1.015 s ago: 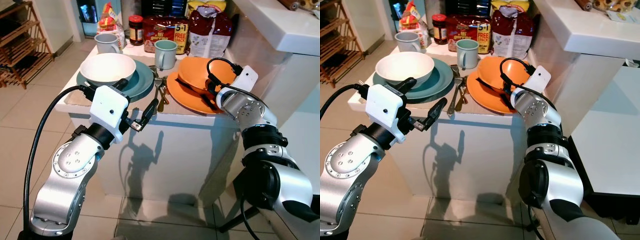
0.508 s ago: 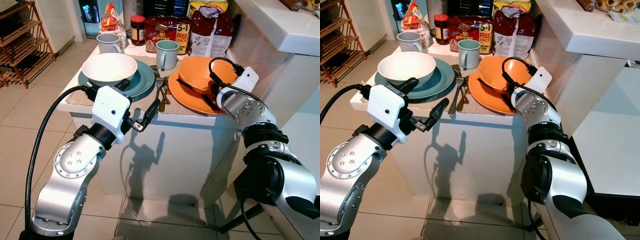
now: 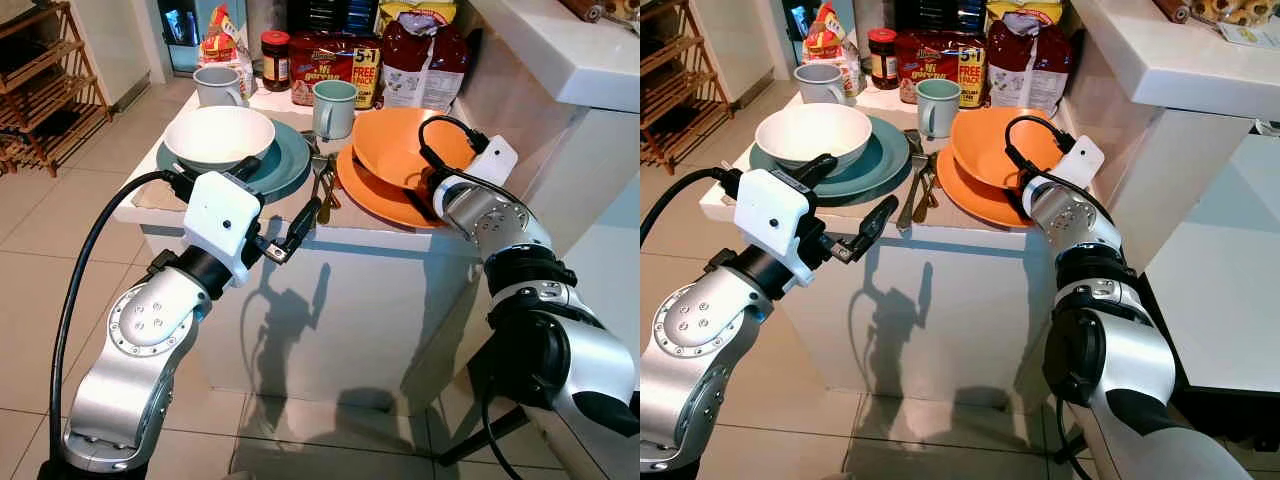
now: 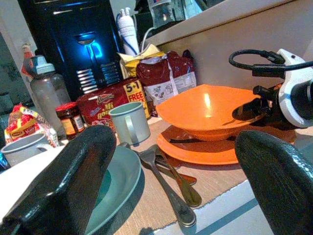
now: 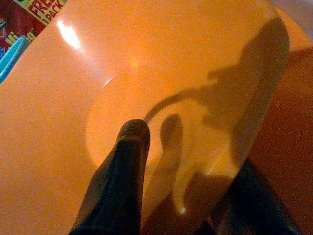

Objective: Setting the table

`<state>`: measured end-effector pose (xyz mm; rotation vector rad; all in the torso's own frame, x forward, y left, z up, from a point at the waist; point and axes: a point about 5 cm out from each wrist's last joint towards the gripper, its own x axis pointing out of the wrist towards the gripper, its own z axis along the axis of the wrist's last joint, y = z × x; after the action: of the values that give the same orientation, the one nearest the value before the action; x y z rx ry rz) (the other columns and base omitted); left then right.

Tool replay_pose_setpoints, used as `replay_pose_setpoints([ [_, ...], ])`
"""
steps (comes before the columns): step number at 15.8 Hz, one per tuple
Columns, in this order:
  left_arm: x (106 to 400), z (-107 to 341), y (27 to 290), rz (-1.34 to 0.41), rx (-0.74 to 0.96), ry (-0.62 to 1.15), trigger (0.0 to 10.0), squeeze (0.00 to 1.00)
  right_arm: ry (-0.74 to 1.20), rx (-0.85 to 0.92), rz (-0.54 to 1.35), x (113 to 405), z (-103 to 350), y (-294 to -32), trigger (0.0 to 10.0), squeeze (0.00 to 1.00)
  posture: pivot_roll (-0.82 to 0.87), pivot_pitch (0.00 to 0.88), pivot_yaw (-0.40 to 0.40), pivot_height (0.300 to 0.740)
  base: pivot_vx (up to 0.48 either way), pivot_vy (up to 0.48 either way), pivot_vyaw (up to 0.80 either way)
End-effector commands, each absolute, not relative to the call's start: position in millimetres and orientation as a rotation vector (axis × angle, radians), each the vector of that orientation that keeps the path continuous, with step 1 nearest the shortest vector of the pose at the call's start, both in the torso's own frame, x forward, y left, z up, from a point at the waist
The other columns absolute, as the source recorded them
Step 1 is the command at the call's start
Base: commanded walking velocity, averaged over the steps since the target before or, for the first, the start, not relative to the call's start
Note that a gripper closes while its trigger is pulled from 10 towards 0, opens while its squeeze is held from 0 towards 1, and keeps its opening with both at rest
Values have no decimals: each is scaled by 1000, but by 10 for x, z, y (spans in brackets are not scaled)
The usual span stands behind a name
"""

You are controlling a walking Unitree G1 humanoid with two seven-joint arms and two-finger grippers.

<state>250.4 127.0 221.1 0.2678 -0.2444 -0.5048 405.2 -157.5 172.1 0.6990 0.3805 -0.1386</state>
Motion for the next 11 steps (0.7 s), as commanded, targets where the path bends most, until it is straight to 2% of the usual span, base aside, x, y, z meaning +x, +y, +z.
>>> replay_pose_setpoints([
  [1, 2511, 2245, 1231, -535, 276, -261, 10000, 0, 367, 715, -143, 4053, 1759, -1592, 0, 0, 53, 0, -32, 740, 0, 0, 0],
  [9, 2512, 2229, 1239, -514, 281, -263, 10000, 0, 332, 788, -134, 3938, 1681, -1608, 0, 0, 48, 0, -36, 740, 0, 0, 0],
  [11, 2548, 2270, 1314, -440, 276, -280, 10000, 0, 267, 819, -112, 3888, 1768, -1646, 0, 0, 41, 0, -34, 740, 0, 0, 0],
])
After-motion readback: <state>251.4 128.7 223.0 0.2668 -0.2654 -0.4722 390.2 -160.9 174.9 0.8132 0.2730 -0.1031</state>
